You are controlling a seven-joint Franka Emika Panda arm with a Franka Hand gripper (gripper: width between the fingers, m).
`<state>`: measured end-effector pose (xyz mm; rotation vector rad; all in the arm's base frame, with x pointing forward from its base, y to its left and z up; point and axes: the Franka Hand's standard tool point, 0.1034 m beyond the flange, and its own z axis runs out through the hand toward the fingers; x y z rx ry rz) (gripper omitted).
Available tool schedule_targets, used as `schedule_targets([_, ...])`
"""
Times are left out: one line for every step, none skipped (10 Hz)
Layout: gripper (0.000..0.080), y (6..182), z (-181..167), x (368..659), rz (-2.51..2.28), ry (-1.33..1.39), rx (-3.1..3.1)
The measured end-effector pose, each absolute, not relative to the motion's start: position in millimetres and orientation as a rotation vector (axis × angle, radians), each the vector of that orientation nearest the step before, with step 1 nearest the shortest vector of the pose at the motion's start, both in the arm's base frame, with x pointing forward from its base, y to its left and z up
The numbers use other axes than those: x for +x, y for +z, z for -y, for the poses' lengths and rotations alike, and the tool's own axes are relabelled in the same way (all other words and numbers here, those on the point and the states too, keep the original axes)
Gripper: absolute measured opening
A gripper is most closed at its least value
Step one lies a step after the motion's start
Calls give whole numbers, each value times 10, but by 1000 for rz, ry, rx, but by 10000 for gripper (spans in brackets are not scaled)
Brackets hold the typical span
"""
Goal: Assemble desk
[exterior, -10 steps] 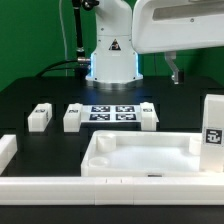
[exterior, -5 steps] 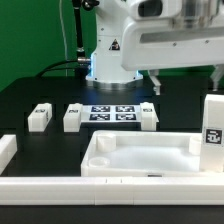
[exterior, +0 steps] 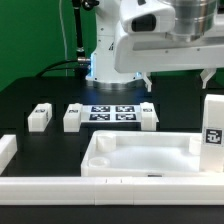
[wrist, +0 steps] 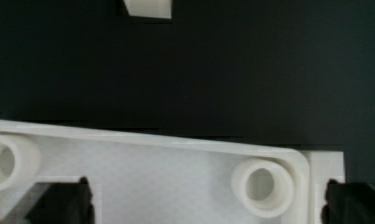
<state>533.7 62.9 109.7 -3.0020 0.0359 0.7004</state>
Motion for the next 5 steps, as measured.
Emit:
schedule_targets([649, 998, -509, 5110, -53, 843, -2972])
schedule_targets([649, 853, -418, 4885, -47, 924, -2971])
schedule_targets([649, 717, -414, 4666, -61, 1022, -2949])
schedule_targets([649, 686, -442, 4625, -71, 1104, -2926])
schedule_targets([649, 699, -427, 4649, -72, 1167, -2902])
